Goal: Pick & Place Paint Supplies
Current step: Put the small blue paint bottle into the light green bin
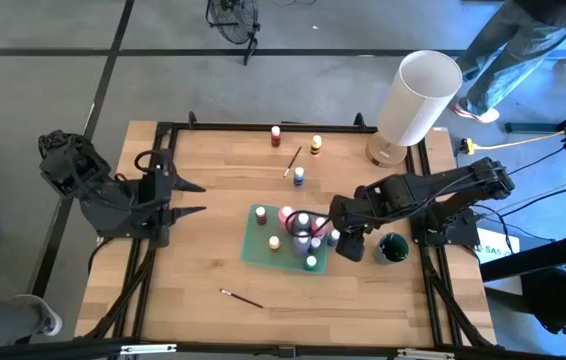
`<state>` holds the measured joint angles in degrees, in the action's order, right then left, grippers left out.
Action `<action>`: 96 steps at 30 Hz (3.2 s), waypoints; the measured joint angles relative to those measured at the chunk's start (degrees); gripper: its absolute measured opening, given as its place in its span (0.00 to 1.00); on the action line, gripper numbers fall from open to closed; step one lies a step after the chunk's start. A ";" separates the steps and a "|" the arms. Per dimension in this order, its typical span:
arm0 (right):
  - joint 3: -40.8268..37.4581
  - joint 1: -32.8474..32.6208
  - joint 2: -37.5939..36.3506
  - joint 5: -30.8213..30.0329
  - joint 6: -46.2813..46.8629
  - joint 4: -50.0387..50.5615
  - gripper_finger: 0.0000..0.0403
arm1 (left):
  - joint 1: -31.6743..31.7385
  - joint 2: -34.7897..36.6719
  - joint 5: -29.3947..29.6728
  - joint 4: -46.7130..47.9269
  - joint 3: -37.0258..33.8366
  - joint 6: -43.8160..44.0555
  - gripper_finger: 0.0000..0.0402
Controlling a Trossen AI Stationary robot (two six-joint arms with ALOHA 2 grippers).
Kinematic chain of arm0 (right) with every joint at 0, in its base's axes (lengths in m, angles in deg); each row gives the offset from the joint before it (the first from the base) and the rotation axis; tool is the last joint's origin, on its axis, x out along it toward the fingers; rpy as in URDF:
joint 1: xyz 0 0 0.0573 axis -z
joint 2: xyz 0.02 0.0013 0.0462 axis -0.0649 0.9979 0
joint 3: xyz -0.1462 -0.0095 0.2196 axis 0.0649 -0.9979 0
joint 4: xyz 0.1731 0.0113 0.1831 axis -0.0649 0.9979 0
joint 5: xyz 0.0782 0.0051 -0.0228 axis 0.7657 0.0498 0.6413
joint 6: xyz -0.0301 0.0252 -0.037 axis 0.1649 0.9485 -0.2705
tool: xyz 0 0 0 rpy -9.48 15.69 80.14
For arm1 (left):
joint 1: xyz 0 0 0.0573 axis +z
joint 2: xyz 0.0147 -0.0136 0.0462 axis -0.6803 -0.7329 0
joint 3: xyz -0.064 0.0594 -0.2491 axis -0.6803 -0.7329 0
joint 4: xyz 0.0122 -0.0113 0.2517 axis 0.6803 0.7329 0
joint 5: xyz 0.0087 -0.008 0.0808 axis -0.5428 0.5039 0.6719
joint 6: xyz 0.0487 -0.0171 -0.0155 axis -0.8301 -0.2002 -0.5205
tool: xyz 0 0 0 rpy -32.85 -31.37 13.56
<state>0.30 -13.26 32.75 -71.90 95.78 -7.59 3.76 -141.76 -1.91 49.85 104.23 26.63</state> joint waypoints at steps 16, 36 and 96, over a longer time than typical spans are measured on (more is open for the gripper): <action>0.00 0.49 0.00 5.71 3.88 0.54 0.65 | 0.04 -0.02 2.24 0.50 0.00 1.94 0.40; 0.00 0.77 0.00 6.81 1.17 0.23 0.85 | 0.04 -0.04 3.45 0.74 0.00 2.39 0.40; -14.58 4.94 -0.02 4.58 -19.24 -10.79 0.86 | 0.04 -1.03 5.07 3.65 -4.55 3.55 0.40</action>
<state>-14.29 -8.32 32.72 -67.32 76.54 -18.38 3.80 -142.79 3.16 53.50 99.68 30.18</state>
